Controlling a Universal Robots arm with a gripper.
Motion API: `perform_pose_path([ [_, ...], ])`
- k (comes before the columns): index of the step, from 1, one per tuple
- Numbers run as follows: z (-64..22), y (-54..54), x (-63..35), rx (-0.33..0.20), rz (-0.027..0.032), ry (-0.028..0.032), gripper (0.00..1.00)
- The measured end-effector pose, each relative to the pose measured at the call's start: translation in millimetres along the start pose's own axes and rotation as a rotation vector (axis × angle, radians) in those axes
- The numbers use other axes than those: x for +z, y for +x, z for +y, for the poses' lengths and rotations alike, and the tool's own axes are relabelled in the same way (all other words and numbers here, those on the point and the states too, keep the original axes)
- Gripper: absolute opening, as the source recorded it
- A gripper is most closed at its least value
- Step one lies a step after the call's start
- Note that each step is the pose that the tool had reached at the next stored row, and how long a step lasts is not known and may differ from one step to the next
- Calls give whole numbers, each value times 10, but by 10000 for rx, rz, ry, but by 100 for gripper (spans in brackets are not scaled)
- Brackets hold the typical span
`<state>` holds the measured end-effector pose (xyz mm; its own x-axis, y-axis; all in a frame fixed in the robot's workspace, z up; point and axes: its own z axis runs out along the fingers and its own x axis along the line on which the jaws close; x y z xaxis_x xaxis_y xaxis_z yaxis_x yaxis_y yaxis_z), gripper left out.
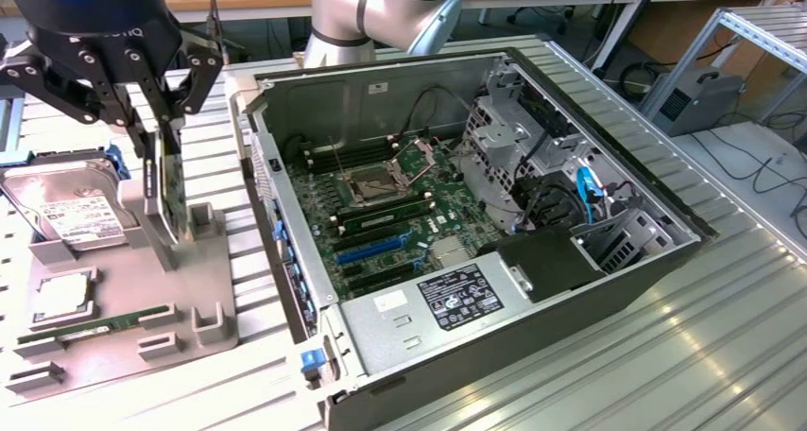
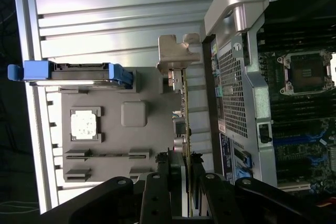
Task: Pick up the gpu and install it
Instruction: 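Pick up the gpu and move the gpu toward the slot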
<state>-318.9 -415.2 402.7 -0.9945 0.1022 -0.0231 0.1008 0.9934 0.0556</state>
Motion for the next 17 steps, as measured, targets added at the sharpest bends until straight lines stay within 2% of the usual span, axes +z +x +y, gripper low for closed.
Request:
perform_pose_path([
  [17, 4, -1, -64, 0, 1, 1, 27],
])
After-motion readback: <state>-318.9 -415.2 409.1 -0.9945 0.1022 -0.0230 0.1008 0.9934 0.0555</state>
